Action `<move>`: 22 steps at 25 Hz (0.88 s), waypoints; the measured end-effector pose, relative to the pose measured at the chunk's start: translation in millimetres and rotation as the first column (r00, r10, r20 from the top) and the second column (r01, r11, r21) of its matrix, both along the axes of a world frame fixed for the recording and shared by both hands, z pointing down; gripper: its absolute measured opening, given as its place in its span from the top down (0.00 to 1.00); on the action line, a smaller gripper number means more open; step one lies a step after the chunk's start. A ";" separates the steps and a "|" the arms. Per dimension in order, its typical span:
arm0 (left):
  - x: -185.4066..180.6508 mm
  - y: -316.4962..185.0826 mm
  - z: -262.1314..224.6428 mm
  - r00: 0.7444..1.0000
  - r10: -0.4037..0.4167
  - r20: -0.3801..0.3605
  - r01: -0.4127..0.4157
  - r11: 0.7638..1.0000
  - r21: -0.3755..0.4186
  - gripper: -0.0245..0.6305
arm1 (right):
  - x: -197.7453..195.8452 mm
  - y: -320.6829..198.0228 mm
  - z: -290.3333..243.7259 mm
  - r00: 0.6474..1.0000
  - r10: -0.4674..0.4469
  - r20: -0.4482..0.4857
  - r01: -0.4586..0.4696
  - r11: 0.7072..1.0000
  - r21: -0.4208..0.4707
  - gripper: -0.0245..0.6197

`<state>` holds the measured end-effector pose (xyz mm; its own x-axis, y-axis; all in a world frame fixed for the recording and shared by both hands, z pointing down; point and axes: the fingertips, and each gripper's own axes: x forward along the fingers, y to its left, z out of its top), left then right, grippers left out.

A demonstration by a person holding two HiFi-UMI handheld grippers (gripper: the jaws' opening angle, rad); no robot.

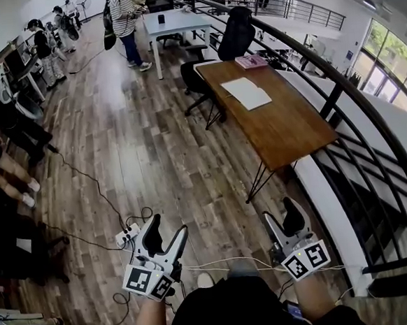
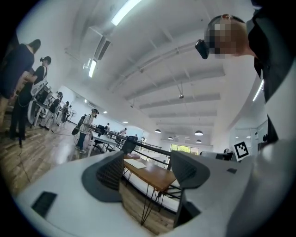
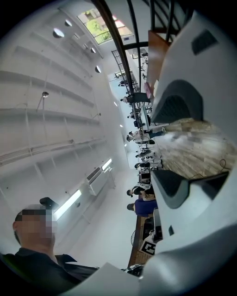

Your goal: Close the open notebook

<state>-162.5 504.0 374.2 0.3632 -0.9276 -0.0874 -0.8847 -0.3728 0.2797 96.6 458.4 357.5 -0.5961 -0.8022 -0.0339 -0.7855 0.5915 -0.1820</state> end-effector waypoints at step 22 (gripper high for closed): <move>35.8 -162.7 -14.5 0.997 -0.081 0.018 0.080 0.997 0.021 0.49 | 24.8 -182.9 1.0 0.992 -0.111 0.064 0.109 0.994 0.024 0.57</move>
